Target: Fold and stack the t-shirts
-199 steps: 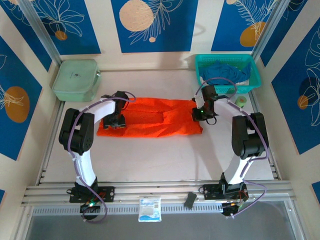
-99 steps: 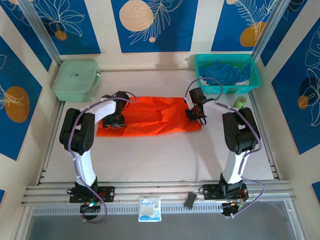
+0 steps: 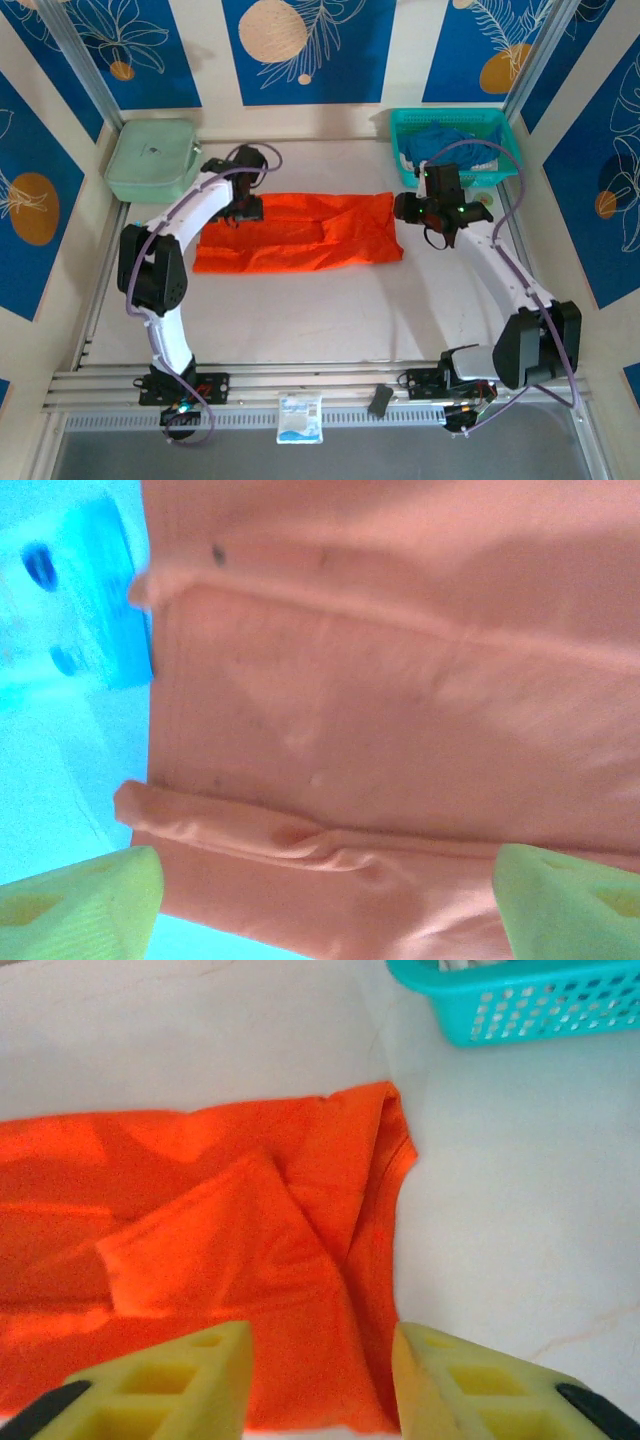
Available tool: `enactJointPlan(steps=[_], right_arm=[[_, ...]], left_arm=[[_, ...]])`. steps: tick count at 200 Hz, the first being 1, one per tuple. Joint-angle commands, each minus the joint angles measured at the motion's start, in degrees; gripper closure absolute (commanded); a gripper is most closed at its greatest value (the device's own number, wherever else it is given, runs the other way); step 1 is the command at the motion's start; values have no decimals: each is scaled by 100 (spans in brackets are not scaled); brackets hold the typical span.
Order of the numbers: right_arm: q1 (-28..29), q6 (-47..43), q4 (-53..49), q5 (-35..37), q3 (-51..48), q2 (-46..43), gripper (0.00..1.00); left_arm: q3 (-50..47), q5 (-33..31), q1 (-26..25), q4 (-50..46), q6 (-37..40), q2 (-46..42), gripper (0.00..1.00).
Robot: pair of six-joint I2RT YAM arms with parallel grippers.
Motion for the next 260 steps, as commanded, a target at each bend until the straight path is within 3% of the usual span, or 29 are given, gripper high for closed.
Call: enactJointPlan(steps=[1, 24, 37, 77, 111, 159, 209, 260], right_arm=[[110, 903, -1039, -684, -158, 175, 70], [218, 1279, -990, -988, -384, 258, 84], [273, 1544, -875, -1039, -503, 369, 100], [484, 1988, -631, -925, -521, 1104, 100], [638, 2029, -595, -727, -139, 2037, 100], [551, 1809, -755, -593, 623, 3294, 100], [197, 1238, -1056, -570, 1599, 4021, 100], [-69, 244, -1717, -625, 3557, 5207, 100]], left_arm=[[757, -174, 16, -513, 263, 406, 22], [1705, -142, 103, -662, 468, 1335, 35], [2191, -215, 167, -729, 525, 1840, 41], [3086, -163, 505, -765, 521, 2922, 47], [3062, -243, 629, -857, 588, 3240, 48], [1362, -79, 623, -326, 484, 2500, 49], [-473, 408, 511, 231, 60, 1455, 49], [-1789, 1284, 25, 847, -450, 684, 48]])
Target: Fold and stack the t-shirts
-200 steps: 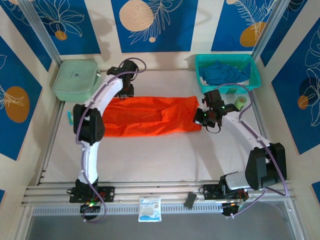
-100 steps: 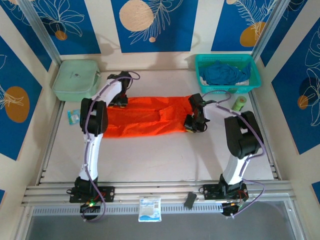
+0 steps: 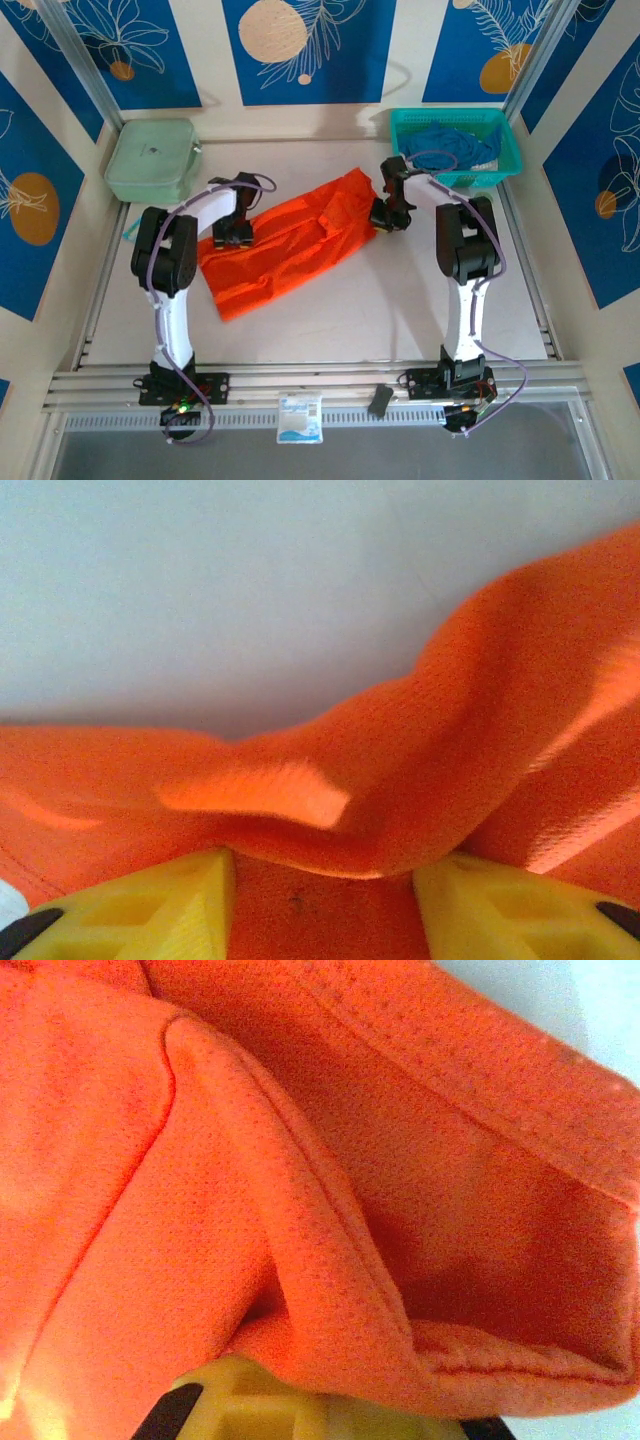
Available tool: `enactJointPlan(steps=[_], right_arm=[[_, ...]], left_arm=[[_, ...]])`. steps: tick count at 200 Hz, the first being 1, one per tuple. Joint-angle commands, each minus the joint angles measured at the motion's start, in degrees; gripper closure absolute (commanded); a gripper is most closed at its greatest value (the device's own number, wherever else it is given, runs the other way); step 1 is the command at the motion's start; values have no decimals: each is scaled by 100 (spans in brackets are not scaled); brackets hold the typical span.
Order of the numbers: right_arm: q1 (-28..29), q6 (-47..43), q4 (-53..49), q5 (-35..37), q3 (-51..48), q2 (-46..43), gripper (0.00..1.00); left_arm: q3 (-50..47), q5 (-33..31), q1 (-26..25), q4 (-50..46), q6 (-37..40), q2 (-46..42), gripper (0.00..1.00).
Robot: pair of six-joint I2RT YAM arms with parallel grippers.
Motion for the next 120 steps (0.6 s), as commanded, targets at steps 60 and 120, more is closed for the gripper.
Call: enactJointPlan(steps=[60, 120], right_arm=[[-79, -1144, -1454, -428, 3870, 2426, 100], [71, -1224, -1843, -766, 5223, 2826, 100]], left_arm=[[-2230, 1394, -1006, 818, -1251, -1243, 32], [-2445, 1540, -1639, 159, -1820, -2778, 19]])
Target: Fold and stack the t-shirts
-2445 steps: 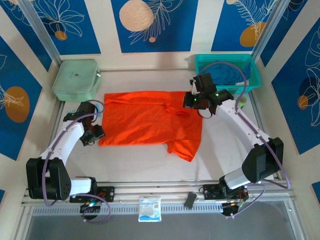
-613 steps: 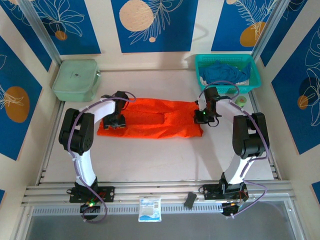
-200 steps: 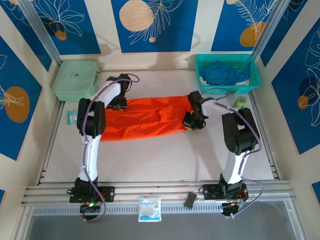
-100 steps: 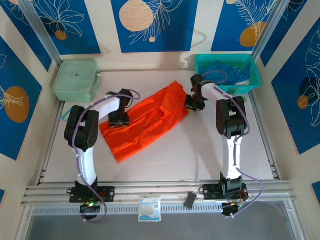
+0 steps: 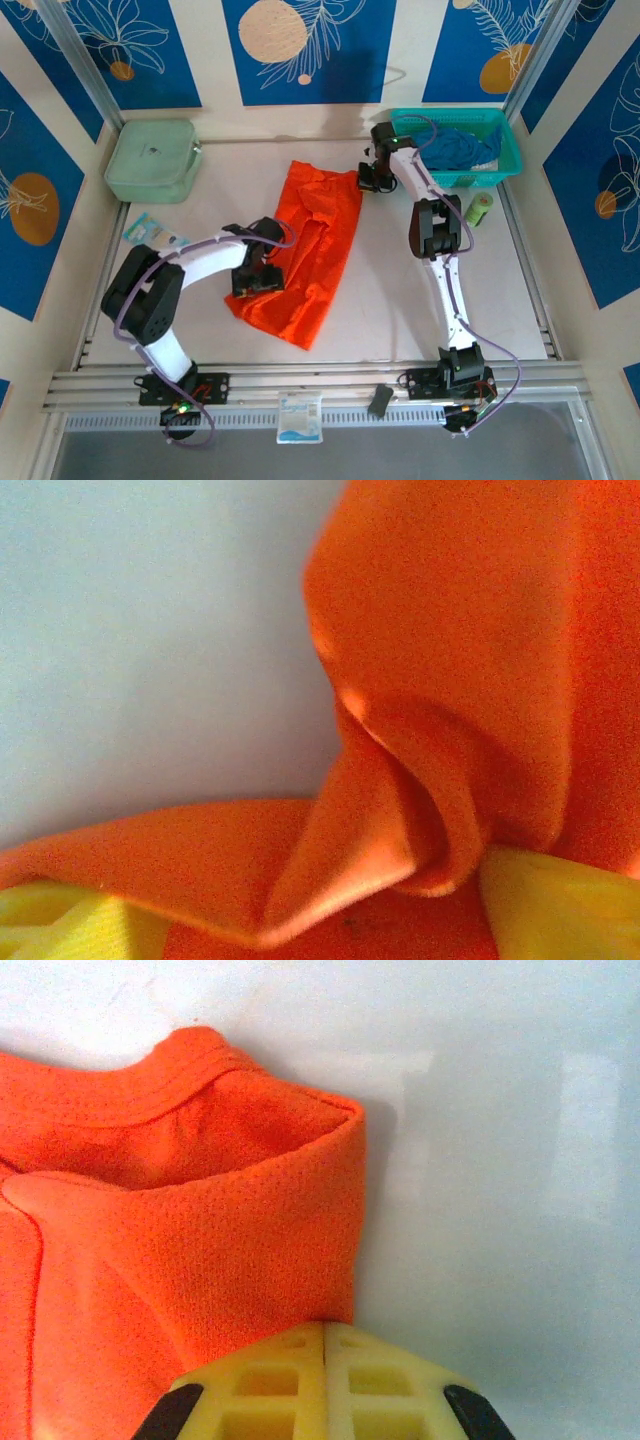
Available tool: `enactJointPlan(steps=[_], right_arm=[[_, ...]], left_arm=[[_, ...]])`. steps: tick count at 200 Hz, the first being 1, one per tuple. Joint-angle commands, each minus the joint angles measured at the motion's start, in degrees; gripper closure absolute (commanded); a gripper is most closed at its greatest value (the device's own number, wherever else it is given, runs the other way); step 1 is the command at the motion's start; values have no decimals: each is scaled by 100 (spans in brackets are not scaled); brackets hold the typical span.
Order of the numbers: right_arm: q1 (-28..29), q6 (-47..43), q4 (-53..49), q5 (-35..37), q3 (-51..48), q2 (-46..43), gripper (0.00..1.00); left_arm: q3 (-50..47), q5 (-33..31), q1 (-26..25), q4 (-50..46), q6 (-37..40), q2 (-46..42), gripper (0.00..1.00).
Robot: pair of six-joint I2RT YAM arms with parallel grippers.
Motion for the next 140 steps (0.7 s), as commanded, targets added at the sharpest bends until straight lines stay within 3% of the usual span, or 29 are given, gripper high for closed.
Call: enactJointPlan(steps=[1, 37, 51, 62, 74, 96, 140], right_arm=[[100, -125, -363, -246, 2, -217, 100], [154, -48, 20, -142, -917, -1355, 98], [202, 70, 91, 2, -1404, -1846, 97], [246, 216, 160, 62, -1895, -2253, 97], [302, 438, 306, 68, -2529, -2711, 99], [481, 902, 718, -1, -3818, -3476, 100], [873, 1506, 1306, -321, -4957, -3873, 100]], left_arm=[[188, 84, -48, -661, -283, -667, 18], [645, -315, -48, -1464, -212, -1475, 9], [536, -404, -48, -1488, -205, -1654, 10], [331, -434, -32, -1363, -219, -1708, 23], [60, -396, -14, -1148, -245, -1655, 54], [-377, -268, 5, -639, -302, -1315, 99], [-862, -480, 1, -50, -345, -605, 100]])
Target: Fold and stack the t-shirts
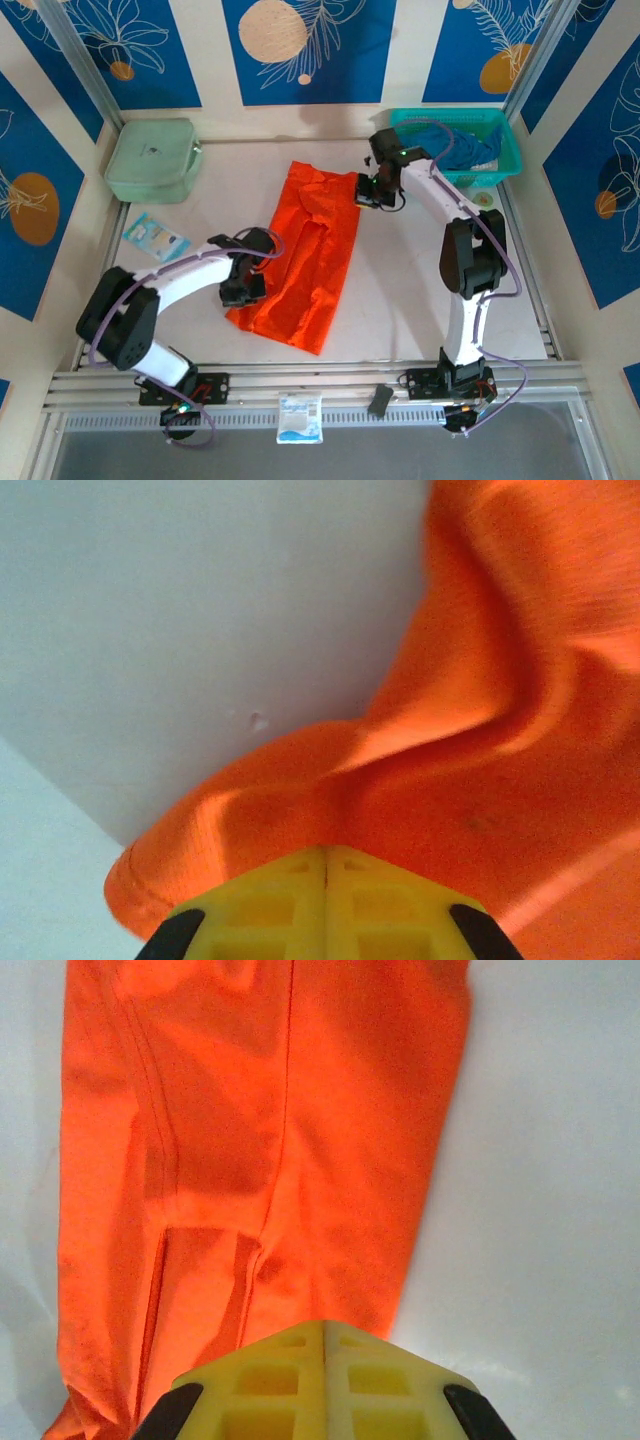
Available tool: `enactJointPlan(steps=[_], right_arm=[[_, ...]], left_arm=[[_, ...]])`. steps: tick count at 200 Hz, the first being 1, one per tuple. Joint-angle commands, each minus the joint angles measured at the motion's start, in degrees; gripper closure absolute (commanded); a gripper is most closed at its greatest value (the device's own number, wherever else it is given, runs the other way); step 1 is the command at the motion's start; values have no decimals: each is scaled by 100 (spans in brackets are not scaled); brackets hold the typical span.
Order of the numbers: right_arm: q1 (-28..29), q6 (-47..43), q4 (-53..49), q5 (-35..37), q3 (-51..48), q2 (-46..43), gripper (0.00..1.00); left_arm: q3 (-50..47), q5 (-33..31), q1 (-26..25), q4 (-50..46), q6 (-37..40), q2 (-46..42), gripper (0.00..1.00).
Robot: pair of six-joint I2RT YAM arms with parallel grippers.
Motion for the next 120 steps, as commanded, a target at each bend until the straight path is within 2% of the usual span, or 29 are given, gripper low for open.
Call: enactJointPlan(steps=[1, 27, 54, 86, 120], right_arm=[[187, 501, 373, -280, -362, 97, 100], [351, 639, 367, -243, -130, 556, 100], [351, 734, 301, 34, 348, 1212, 100], [206, 713, 74, 71, 1180, 2057, 100], [93, 561, -294, 41, 2140, 2808, 100]], left_arm=[[-168, -188, 40, 300, -101, 195, 100], [-421, -326, 35, 328, -251, 263, 100], [-929, 60, 29, 722, -657, 65, 100], [-1611, 620, -19, 1222, -1437, -304, 100], [-2304, 980, -105, 1427, -2589, -1119, 100]])
